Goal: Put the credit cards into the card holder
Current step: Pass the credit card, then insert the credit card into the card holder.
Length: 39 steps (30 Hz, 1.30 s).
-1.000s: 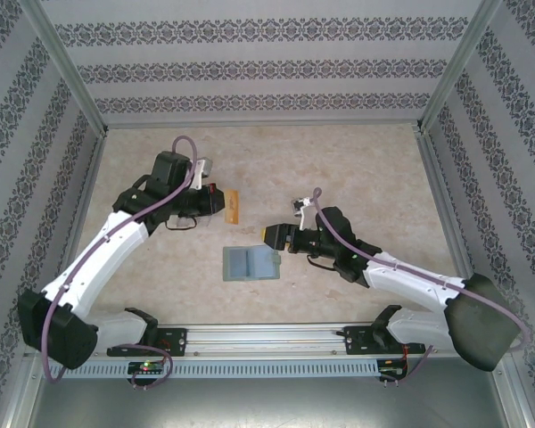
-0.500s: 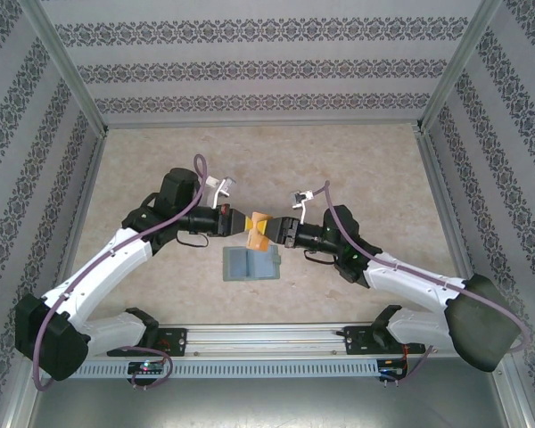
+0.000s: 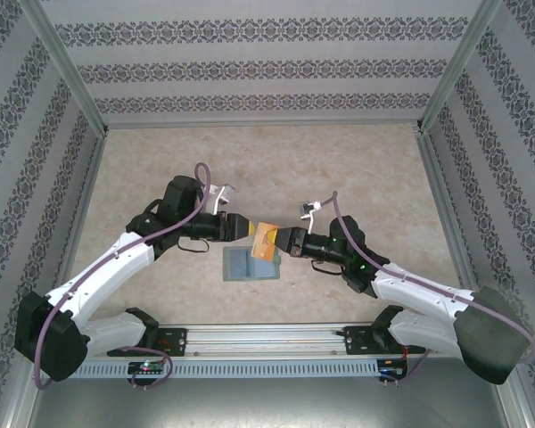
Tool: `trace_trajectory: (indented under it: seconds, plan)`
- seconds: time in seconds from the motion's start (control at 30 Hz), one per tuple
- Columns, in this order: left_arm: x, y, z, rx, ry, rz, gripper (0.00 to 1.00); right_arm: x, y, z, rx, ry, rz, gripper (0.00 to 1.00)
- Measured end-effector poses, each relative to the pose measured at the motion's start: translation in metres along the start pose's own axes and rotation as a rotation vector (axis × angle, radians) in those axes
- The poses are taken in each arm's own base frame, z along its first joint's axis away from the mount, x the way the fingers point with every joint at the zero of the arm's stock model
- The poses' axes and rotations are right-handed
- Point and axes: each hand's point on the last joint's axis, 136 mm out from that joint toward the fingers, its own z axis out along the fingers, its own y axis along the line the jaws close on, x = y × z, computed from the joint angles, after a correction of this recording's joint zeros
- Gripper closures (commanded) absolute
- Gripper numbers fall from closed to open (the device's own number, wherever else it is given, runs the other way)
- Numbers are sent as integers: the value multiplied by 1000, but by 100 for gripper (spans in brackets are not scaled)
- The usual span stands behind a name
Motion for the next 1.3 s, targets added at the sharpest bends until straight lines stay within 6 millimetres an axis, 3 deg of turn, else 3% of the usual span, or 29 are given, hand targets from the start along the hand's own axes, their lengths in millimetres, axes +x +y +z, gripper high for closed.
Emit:
trace_trajectory:
  seconds: [0.13, 0.27, 0.37, 0.5, 1.03, 1.3]
  plan:
    - [10, 36, -1, -161, -5, -36, 52, 18, -41, 11, 119, 79, 59, 98]
    - [38, 85, 2, -323, 37, -102, 64, 41, -79, 27, 216, 203, 119, 98]
    - [67, 119, 7, -412, 94, -167, 73, 46, -93, 40, 237, 266, 151, 98]
    - [91, 148, 9, -493, 144, -227, 74, 44, -104, 51, 239, 302, 176, 98]
    - [97, 182, 31, -562, 182, -272, 76, 51, -137, 71, 259, 381, 247, 100]
    - [97, 186, 30, -591, 193, -289, 86, 52, -138, 78, 239, 403, 250, 100]
